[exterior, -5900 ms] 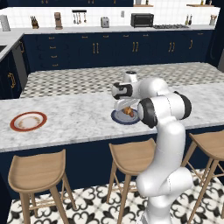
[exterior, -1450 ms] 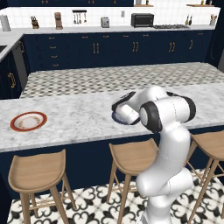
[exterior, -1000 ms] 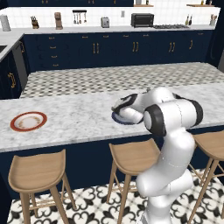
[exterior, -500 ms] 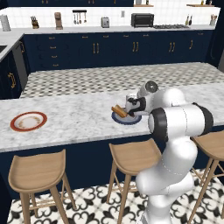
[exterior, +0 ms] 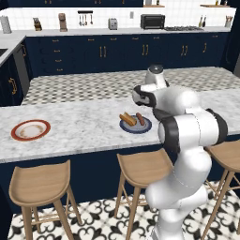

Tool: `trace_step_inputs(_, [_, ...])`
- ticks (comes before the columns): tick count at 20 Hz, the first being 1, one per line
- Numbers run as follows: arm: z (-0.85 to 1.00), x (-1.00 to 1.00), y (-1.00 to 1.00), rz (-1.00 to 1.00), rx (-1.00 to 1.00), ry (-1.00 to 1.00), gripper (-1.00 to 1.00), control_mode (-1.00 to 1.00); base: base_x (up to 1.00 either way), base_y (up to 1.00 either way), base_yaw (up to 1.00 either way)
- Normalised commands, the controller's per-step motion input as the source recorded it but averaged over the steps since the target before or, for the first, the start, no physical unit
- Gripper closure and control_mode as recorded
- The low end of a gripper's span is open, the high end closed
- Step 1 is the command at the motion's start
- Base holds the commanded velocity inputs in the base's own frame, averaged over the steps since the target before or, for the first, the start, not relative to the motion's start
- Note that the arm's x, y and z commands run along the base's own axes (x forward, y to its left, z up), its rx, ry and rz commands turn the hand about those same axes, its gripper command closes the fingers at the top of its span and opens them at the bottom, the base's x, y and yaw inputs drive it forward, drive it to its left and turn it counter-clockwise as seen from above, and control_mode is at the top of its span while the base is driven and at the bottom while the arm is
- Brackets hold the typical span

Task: Place one bun and one sausage from the bowl on each plate.

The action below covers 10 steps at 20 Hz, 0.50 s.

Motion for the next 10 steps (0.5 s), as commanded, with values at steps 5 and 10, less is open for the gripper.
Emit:
trace_step_inputs(5, [-0.1,0.02,-0.91,-0.09,0.18,0.14,-1.0,-1.0,0.0,0.0,0.0])
trace_step_inputs(10, [-0.31,0.0,-0.72,-0.01,0.03,0.0,-1.0,-1.0,0.0,0.0,0.0])
